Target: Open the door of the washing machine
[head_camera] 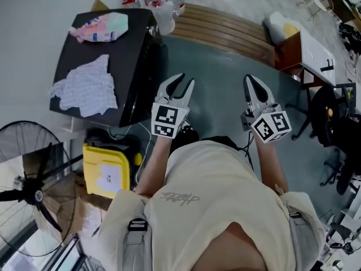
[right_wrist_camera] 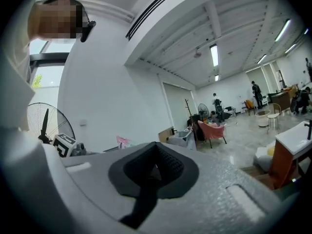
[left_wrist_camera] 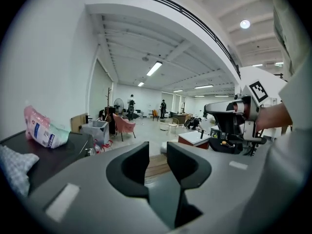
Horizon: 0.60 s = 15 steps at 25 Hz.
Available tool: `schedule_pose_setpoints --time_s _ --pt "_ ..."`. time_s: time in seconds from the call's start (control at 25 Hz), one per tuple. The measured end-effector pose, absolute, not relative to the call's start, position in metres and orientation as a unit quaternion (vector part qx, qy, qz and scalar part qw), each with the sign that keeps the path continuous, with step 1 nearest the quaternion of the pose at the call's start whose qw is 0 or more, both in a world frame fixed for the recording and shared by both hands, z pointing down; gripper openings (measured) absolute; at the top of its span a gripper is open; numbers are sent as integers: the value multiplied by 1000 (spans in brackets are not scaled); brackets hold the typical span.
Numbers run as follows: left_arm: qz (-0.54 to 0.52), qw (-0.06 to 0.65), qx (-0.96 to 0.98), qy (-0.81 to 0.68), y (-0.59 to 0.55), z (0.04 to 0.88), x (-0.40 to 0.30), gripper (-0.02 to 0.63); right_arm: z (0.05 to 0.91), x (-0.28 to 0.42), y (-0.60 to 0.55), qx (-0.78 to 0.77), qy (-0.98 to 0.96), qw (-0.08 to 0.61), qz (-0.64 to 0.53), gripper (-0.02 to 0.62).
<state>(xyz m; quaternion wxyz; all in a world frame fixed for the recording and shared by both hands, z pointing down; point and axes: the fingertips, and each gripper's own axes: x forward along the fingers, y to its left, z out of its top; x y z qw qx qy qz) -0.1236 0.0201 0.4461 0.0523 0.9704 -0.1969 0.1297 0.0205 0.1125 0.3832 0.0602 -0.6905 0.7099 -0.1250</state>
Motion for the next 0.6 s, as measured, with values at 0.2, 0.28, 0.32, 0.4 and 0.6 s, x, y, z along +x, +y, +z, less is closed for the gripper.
schedule_pose_setpoints --time_s 0.2,0.28,0.32,0.4,0.6 --pt "137 39 966 -215 -6 441 -133 124 397 30 78 -679 717 61 -145 2" --pt "143 46 961 -232 -17 446 -140 124 402 38 64 -678 717 58 -150 2" --pt "145 52 958 -241 -23 450 -143 126 404 42 56 -676 719 56 -151 2" --pt "146 67 953 -258 -32 455 -148 126 407 47 37 -665 730 47 -150 2" --pt "153 103 930 -319 -56 464 -160 126 425 47 -23 -607 778 23 -160 2"
